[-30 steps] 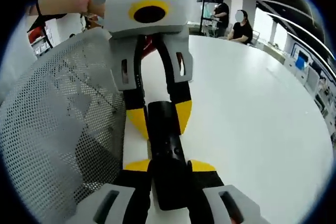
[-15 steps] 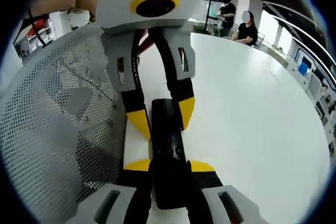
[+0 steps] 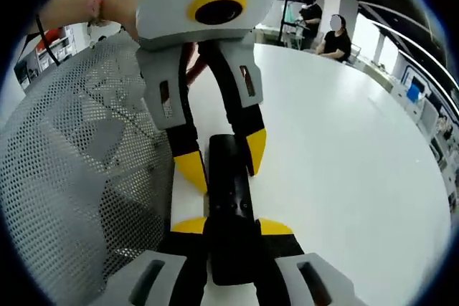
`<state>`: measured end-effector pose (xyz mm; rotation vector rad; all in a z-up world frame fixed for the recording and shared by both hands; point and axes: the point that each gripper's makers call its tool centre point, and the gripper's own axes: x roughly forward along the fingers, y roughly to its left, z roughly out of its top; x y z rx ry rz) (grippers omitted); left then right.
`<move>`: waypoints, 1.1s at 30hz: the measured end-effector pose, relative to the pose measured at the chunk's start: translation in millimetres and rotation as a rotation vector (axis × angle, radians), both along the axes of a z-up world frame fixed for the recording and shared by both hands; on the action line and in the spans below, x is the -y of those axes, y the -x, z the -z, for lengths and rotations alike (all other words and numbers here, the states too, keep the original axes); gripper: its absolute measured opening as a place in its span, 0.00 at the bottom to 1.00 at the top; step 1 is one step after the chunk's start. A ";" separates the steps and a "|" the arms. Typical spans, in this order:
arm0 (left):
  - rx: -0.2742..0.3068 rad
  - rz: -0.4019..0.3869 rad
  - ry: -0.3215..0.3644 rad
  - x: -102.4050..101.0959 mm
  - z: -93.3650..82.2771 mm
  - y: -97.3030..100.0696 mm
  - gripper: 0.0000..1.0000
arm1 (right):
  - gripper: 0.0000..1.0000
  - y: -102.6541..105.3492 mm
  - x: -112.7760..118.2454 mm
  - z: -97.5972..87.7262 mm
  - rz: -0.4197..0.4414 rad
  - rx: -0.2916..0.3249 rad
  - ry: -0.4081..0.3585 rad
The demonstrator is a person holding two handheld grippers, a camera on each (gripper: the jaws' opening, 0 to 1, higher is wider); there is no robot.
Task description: Press the specified remote control buttons in sequence, fully releasing each button before pressing the next.
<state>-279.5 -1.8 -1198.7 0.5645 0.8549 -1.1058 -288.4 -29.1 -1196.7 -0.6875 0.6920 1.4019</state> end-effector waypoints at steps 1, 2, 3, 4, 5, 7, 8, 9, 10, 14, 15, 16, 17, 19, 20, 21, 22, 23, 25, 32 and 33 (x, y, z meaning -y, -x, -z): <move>0.006 0.015 0.000 0.2 -0.2 0.1 0.29 | 0.21 -0.1 -0.1 0.0 0.002 -0.002 0.003; 0.008 0.018 0.001 0.3 -0.2 0.1 0.29 | 0.21 -0.4 -0.5 0.0 0.001 -0.005 0.010; 0.004 0.009 0.006 0.4 -0.1 -0.3 0.29 | 0.21 -0.5 -0.5 0.2 -0.001 -0.006 0.015; 0.006 0.008 0.010 0.2 0.1 -0.2 0.29 | 0.21 -0.5 -0.8 0.2 0.000 -0.007 0.022; 0.008 0.007 0.015 0.2 -0.4 -0.2 0.29 | 0.21 -0.5 -0.7 0.3 0.002 -0.008 0.025; 0.012 0.002 0.028 0.4 -0.9 -0.2 0.29 | 0.21 -0.5 -0.6 0.7 0.010 -0.010 0.032; 0.000 -0.026 0.044 1.2 -1.7 -0.8 0.31 | 0.21 -0.1 -0.5 0.5 0.015 -0.011 0.036; -0.020 -0.046 0.060 1.8 -2.5 0.4 0.33 | 0.21 0.1 -0.5 0.6 0.019 -0.010 0.038; -0.030 -0.055 0.073 2.5 -3.0 1.3 0.35 | 0.21 0.9 -0.5 0.6 0.022 -0.008 0.040; -0.050 -0.124 0.140 1.7 -11.4 -2.0 0.43 | 0.21 1.3 -0.2 0.4 0.021 -0.004 0.034; -0.046 -0.128 0.163 3.3 -16.4 -2.6 0.45 | 0.21 1.6 0.0 0.4 0.016 -0.005 0.031; -0.031 -0.134 0.177 2.5 -23.3 -4.2 0.49 | 0.21 1.4 0.5 0.4 0.014 -0.007 0.031; -0.010 -0.141 0.191 2.6 -28.7 -7.3 0.54 | 0.21 1.4 0.6 0.4 0.012 -0.008 0.033; 0.020 -0.130 0.232 3.9 -43.4 -8.2 0.57 | 0.21 0.2 0.9 0.6 0.008 -0.009 0.038; 0.023 -0.137 0.248 2.6 -50.5 -7.7 0.59 | 0.21 0.4 0.9 0.5 0.008 -0.010 0.039; 0.023 -0.143 0.253 1.9 -52.9 -7.6 0.62 | 0.21 0.6 1.0 0.4 0.005 -0.013 0.038; 0.038 -0.167 0.273 -0.5 -59.9 -9.5 0.65 | 0.21 0.7 1.4 0.6 0.001 -0.015 0.037; 0.076 -0.185 0.286 -2.8 -65.7 -14.4 0.69 | 0.21 0.7 1.5 0.6 -0.002 -0.016 0.037; 0.144 -0.227 0.318 -9.2 -81.2 -20.2 0.72 | 0.21 0.8 1.9 0.5 -0.007 -0.021 0.036; 0.308 -0.374 0.444 -28.6 -126.5 -34.4 0.88 | 0.21 1.4 1.4 0.6 -0.015 -0.012 0.044; 0.369 -0.385 0.456 -33.3 -135.4 -37.2 0.89 | 0.21 1.4 1.3 0.7 -0.016 -0.012 0.046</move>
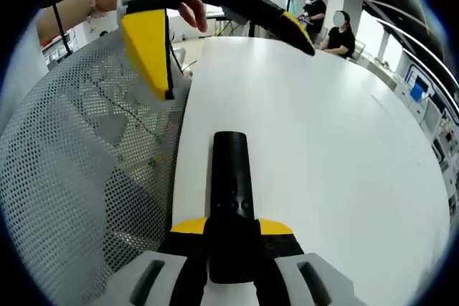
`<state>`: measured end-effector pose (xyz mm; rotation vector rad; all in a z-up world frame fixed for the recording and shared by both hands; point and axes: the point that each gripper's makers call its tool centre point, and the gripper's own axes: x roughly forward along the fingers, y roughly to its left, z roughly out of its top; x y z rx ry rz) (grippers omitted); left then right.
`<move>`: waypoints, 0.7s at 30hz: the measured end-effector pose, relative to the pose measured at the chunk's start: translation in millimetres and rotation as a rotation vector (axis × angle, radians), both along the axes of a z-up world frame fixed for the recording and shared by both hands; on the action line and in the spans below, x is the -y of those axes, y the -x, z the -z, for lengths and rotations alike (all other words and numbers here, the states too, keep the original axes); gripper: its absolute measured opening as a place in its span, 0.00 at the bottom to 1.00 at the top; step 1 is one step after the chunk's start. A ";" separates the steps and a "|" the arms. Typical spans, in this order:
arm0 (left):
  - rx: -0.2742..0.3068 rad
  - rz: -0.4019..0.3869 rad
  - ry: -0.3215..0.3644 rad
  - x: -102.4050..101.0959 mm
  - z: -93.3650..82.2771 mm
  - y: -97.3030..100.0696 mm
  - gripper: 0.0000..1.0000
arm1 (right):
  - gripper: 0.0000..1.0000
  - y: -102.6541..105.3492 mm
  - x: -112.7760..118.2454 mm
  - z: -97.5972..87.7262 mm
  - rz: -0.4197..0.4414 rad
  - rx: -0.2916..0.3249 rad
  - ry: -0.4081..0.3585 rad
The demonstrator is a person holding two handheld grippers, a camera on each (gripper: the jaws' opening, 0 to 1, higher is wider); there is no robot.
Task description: Press the specified remote control buttons in sequence, fully releasing each button before pressing the next.
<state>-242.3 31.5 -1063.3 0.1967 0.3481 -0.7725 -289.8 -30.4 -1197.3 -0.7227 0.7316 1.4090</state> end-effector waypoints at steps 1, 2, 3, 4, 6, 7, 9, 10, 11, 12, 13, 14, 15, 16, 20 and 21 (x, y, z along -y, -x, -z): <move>0.013 -0.008 0.005 -1.5 -2.5 -0.4 0.90 | 0.21 0.0 -0.1 -0.1 0.000 0.000 0.001; 0.029 -0.036 0.023 -6.1 -7.4 -0.2 0.92 | 0.21 0.0 -0.1 -0.2 0.000 0.000 0.003; 0.047 -0.055 0.036 -9.2 -11.4 -0.5 0.94 | 0.21 0.0 0.1 -0.1 -0.001 0.000 0.004; 0.079 -0.082 0.060 -13.4 -18.5 -0.7 0.97 | 0.21 0.0 0.2 0.0 -0.004 0.000 0.006; 0.126 -0.122 0.104 -20.3 -29.5 -1.2 1.00 | 0.21 0.0 0.2 0.0 -0.010 0.000 0.010; 0.159 -0.155 0.135 -26.0 -37.1 -2.4 1.00 | 0.21 -0.4 0.3 0.0 -0.012 0.000 0.011; 0.209 -0.191 0.196 -32.7 -48.0 -3.5 1.00 | 0.21 -0.4 0.4 -0.1 -0.012 -0.002 0.013; 0.227 -0.213 0.246 -37.0 -53.3 -3.4 1.00 | 0.21 -0.3 0.3 -0.1 -0.011 -0.005 0.014; 0.229 -0.222 0.265 -38.4 -54.8 -3.2 1.00 | 0.21 -0.6 0.2 -0.2 -0.009 -0.008 0.014; 0.246 -0.245 0.321 -43.0 -60.0 -2.6 1.00 | 0.21 -0.8 0.1 -0.5 -0.009 -0.012 0.015; 0.261 -0.264 0.358 -47.0 -63.4 -1.9 1.00 | 0.21 -0.9 -0.1 -1.0 -0.005 -0.020 0.015; 0.282 -0.281 0.402 -51.4 -66.1 -0.4 1.00 | 0.21 -1.0 -0.4 -1.2 -0.002 -0.025 0.014; 0.294 -0.293 0.427 -54.2 -67.6 0.3 1.00 | 0.21 -1.4 -0.2 -1.0 -0.006 -0.023 0.014; 0.308 -0.304 0.440 -56.9 -66.6 0.3 1.00 | 0.21 -2.6 0.1 -0.8 -0.009 -0.015 0.017; 0.243 -0.322 0.398 -55.8 -49.4 -4.2 1.00 | 0.21 -15.7 5.4 0.2 0.015 0.011 0.045; 0.235 -0.324 0.373 -55.3 -46.5 -4.5 1.00 | 0.21 -21.4 7.6 -0.2 0.024 0.016 0.046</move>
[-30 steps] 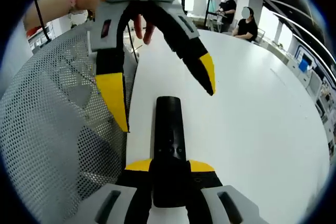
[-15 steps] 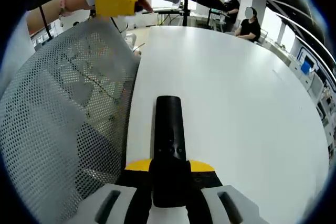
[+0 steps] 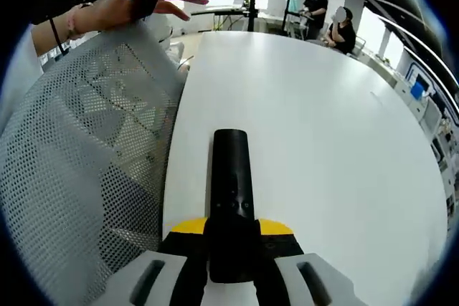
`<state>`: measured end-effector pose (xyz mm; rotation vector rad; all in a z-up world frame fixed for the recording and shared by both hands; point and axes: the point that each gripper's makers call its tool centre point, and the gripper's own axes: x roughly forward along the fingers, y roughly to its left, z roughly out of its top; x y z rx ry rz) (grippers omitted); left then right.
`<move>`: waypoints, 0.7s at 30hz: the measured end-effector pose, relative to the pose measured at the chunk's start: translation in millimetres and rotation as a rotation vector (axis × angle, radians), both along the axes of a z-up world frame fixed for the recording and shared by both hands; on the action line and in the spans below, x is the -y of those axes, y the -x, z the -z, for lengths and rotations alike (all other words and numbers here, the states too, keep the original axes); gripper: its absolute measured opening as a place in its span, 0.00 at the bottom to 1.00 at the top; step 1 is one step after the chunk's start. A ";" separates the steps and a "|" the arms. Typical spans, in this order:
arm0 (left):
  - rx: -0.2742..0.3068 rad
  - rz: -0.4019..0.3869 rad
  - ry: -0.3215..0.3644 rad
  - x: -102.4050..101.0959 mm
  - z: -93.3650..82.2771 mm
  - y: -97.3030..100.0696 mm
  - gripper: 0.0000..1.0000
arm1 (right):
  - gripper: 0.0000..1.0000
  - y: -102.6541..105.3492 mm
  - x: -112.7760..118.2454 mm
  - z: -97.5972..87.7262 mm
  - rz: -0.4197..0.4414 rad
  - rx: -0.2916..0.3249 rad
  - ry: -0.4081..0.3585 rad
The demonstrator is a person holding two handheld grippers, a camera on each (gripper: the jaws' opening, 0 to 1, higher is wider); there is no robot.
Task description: Press the specified remote control buttons in sequence, fully releasing each button before pressing the next.
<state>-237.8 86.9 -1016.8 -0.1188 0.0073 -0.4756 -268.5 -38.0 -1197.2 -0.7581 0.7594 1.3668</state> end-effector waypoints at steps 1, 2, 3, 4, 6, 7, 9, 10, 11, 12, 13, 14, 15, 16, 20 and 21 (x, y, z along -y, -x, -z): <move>0.004 -0.005 -0.009 0.4 0.9 -0.9 1.00 | 0.21 -3.7 1.4 -0.3 0.006 0.002 0.001; 0.007 -0.004 -0.009 0.7 2.5 -1.1 1.00 | 0.21 -9.5 3.5 -1.2 0.013 0.007 0.006; 0.002 -0.002 -0.008 1.0 4.1 -0.7 1.00 | 0.21 -13.0 4.7 -1.6 0.016 0.011 0.008; -0.022 0.003 -0.003 1.6 7.1 -1.6 1.00 | 0.21 -16.8 6.2 -1.8 0.019 0.015 0.011; -0.052 -0.010 -0.022 -0.8 13.7 -3.5 1.00 | 0.21 -27.4 9.6 -1.4 0.029 0.016 0.019; -0.060 -0.009 -0.016 -1.3 14.7 -3.4 1.00 | 0.21 -30.8 10.7 -1.0 0.034 0.017 0.021; -0.064 -0.007 -0.014 -0.7 15.0 -1.8 1.00 | 0.21 -36.4 13.3 0.5 0.047 0.011 0.028; -0.064 -0.006 -0.024 0.1 15.8 -1.4 1.00 | 0.21 -40.7 14.9 1.0 0.053 0.009 0.028; -0.063 -0.004 -0.030 0.8 16.3 -1.0 1.00 | 0.21 -43.0 14.7 0.9 0.066 0.001 0.020; -0.065 -0.003 -0.035 1.2 16.9 -1.1 1.00 | 0.21 -46.8 15.6 1.1 0.073 -0.006 0.018; -0.067 -0.004 -0.041 1.2 17.5 -0.6 1.00 | 0.21 -49.3 15.8 1.3 0.076 -0.008 0.016; -0.069 -0.005 -0.047 0.8 17.9 -0.4 1.00 | 0.21 -51.7 16.1 1.4 0.082 -0.012 0.014; -0.070 -0.007 -0.046 0.3 18.0 -0.2 1.00 | 0.21 -55.4 16.4 1.5 0.084 -0.007 0.017; -0.072 -0.009 -0.040 -0.4 17.6 -0.1 1.00 | 0.21 -59.4 16.7 1.6 0.086 -0.007 0.019; -0.082 -0.017 -0.033 -2.2 18.4 0.0 1.00 | 0.21 -69.1 17.1 1.2 0.084 -0.003 0.026; -0.086 -0.018 -0.034 -2.3 18.9 0.1 1.00 | 0.21 -72.7 17.1 1.3 0.086 -0.005 0.026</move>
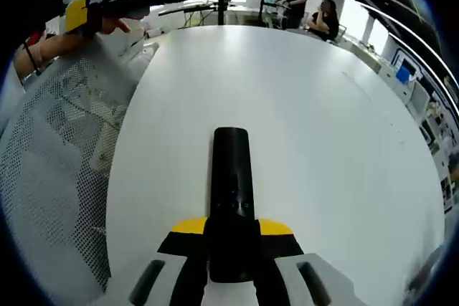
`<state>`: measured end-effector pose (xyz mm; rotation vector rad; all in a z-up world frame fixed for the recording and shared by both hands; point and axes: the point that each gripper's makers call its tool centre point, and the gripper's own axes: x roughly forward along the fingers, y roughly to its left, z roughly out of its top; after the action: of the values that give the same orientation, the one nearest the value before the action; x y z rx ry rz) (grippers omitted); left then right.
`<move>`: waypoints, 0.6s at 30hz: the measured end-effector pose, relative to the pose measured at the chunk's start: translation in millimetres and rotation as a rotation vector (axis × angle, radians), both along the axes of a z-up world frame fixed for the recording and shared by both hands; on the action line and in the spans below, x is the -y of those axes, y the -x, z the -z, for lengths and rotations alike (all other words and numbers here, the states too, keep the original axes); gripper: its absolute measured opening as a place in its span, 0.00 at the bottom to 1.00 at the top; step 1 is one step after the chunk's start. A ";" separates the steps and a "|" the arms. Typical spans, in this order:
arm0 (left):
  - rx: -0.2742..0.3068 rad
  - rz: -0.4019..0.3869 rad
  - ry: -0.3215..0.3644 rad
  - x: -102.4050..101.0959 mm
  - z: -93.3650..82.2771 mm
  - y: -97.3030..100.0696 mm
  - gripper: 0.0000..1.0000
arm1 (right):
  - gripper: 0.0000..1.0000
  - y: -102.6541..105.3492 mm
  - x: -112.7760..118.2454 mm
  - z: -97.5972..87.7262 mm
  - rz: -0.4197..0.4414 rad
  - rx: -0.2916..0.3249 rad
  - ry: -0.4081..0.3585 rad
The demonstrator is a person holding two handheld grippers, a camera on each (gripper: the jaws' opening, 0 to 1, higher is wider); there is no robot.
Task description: Press the specified remote control buttons in sequence, fully releasing each button before pressing the next.
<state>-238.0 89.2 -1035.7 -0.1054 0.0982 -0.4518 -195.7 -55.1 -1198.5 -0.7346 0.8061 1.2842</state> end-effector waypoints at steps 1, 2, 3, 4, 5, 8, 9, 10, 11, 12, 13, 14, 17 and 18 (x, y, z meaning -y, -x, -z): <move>-0.003 0.001 -0.001 0.2 0.4 0.2 1.00 | 0.21 -3.2 0.2 0.4 0.008 -0.004 -0.001; -0.008 -0.001 -0.003 -0.3 1.0 0.3 1.00 | 0.21 -6.6 0.3 0.5 0.013 -0.007 -0.001; -0.011 -0.002 -0.005 -0.4 1.5 0.5 1.00 | 0.21 -8.9 0.6 0.5 0.015 -0.005 0.001; -0.014 -0.003 -0.009 -0.5 2.0 0.5 1.00 | 0.21 -10.5 0.6 0.5 0.015 -0.005 0.004; -0.016 -0.004 -0.011 -0.6 2.3 0.6 1.00 | 0.21 -12.5 0.6 0.5 0.016 -0.006 0.008; -0.022 -0.010 -0.018 -1.7 3.2 0.9 0.99 | 0.20 -15.2 -0.1 -0.2 0.015 -0.007 0.012; -0.022 -0.012 -0.021 -2.1 3.5 0.8 0.99 | 0.20 -17.3 -0.2 0.0 0.013 -0.008 0.013; -0.027 -0.015 -0.024 -2.6 4.3 0.7 0.99 | 0.20 -18.6 -0.3 0.0 0.013 -0.008 0.013; -0.029 -0.017 -0.028 -2.9 4.7 0.7 0.99 | 0.20 -20.0 -0.8 -0.3 0.012 -0.009 0.014; -0.031 -0.025 -0.044 -4.4 5.5 0.3 0.99 | 0.20 -21.3 -0.9 -0.4 0.013 -0.008 0.015; -0.033 -0.028 -0.051 -4.9 6.2 0.4 0.99 | 0.20 -23.8 -1.0 -0.3 0.014 -0.009 0.017; -0.035 -0.029 -0.051 -5.0 6.6 0.4 0.98 | 0.20 -25.0 -1.1 -0.3 0.013 -0.008 0.018; -0.051 -0.034 -0.057 -6.1 10.0 0.4 0.98 | 0.20 -32.2 -1.2 0.2 0.012 -0.010 0.027; -0.057 -0.035 -0.058 -6.1 10.8 0.4 0.98 | 0.20 -34.1 -1.2 0.2 0.013 -0.011 0.028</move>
<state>-238.4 95.3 -1046.5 -0.0629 0.1647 -0.4109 -161.6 -54.0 -1198.7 -0.7435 0.8384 1.2684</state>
